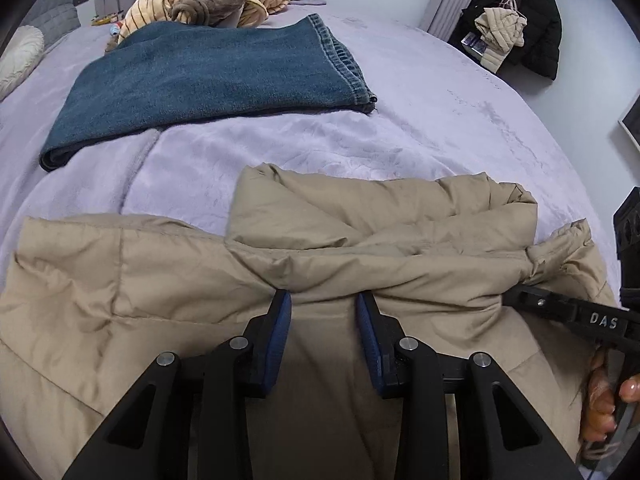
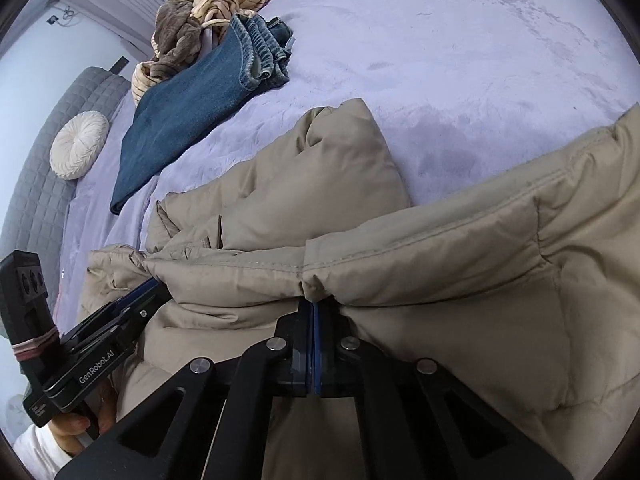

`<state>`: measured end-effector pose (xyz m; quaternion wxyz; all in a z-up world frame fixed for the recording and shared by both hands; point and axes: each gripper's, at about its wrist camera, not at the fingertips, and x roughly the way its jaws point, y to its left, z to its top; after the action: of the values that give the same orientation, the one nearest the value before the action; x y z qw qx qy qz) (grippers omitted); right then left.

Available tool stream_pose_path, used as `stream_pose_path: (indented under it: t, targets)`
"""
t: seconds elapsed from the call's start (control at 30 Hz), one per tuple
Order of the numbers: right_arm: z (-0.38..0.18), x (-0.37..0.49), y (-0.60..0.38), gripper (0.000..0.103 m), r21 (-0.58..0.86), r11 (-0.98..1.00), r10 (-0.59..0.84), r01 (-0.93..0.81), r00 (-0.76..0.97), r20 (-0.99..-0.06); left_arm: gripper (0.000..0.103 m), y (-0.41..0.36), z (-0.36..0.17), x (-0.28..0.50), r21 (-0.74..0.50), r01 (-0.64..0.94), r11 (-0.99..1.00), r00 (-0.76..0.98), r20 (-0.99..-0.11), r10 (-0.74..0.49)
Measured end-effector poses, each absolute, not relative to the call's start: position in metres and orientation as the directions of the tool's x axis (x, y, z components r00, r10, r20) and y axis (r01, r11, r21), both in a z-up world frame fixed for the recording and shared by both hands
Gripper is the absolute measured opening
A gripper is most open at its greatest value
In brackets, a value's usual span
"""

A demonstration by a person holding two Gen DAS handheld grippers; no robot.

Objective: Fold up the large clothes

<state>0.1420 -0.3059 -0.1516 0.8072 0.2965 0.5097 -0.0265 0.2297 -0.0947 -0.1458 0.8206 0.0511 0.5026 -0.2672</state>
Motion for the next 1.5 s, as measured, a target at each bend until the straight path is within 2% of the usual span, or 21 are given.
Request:
stream_pose_path:
  t: [0.13, 0.23, 0.4, 0.53, 0.67, 0.77, 0.8, 0.83, 0.87, 0.93, 1.07, 1.17, 1.37, 1.5]
  targets:
    - [-0.13, 0.116, -0.338, 0.0, 0.348, 0.859, 0.144, 0.375, 0.475, -0.868, 0.038, -0.046, -0.133, 0.238, -0.039, 0.479, 0.877, 0.453, -0.845, -0.284]
    - [-0.131, 0.092, -0.381, 0.0, 0.235, 0.844, -0.003, 0.481, 0.444, -0.896, 0.038, 0.003, -0.142, 0.259, 0.016, 0.392, 0.92, 0.487, -0.852, -0.192]
    - [-0.165, 0.082, -0.426, 0.0, 0.306, 0.74, 0.017, 0.599, 0.439, -0.898, 0.038, 0.044, -0.178, 0.294, -0.072, 0.243, 0.967, 0.441, -0.88, -0.176]
    - [-0.182, 0.094, -0.43, 0.0, 0.302, 0.723, 0.002, 0.621, 0.435, -0.9, 0.038, 0.028, -0.191, 0.3, -0.023, 0.24, 0.97, 0.455, -0.881, -0.133]
    - [-0.175, 0.093, -0.429, 0.0, 0.282, 0.723, -0.009, 0.63, 0.417, -0.909, 0.04, 0.029, -0.185, 0.295, 0.003, 0.237, 0.971, 0.455, -0.884, -0.108]
    - [-0.159, 0.086, -0.425, 0.007, 0.289, 0.705, -0.006, 0.648, 0.412, -0.911, 0.042, 0.035, -0.168, 0.288, 0.011, 0.223, 0.975, 0.447, -0.89, -0.092]
    - [-0.153, 0.083, -0.422, 0.014, 0.296, 0.702, 0.0, 0.647, 0.416, -0.909, 0.044, 0.039, -0.161, 0.283, 0.012, 0.222, 0.975, 0.446, -0.89, -0.091]
    - [-0.145, 0.078, -0.419, 0.024, 0.308, 0.702, 0.005, 0.643, 0.428, -0.904, 0.047, 0.042, -0.154, 0.277, 0.013, 0.222, 0.975, 0.448, -0.89, -0.09]
    - [-0.137, 0.073, -0.415, 0.029, 0.316, 0.702, 0.005, 0.638, 0.44, -0.898, 0.057, 0.045, -0.147, 0.272, 0.011, 0.222, 0.975, 0.452, -0.887, -0.093]
    - [-0.123, 0.06, -0.408, 0.043, 0.334, 0.699, 0.006, 0.632, 0.462, -0.887, 0.067, 0.053, -0.134, 0.256, 0.01, 0.218, 0.976, 0.467, -0.879, -0.095]
    - [-0.104, 0.032, -0.39, 0.047, 0.381, 0.682, 0.039, 0.624, 0.489, -0.871, 0.067, 0.066, -0.12, 0.225, -0.022, 0.23, 0.973, 0.431, -0.894, -0.122]
    - [-0.094, 0.006, -0.369, 0.053, 0.404, 0.672, 0.061, 0.62, 0.498, -0.865, 0.067, 0.072, -0.115, 0.196, -0.027, 0.241, 0.97, 0.399, -0.909, -0.124]
    - [-0.09, -0.045, -0.331, 0.059, 0.438, 0.654, 0.123, 0.617, 0.484, -0.866, 0.067, 0.081, -0.111, 0.143, -0.076, 0.237, 0.969, 0.325, -0.933, -0.152]
    - [-0.092, -0.071, -0.31, 0.066, 0.463, 0.624, 0.157, 0.629, 0.48, -0.863, 0.067, 0.085, -0.112, 0.115, -0.083, 0.237, 0.968, 0.293, -0.944, -0.152]
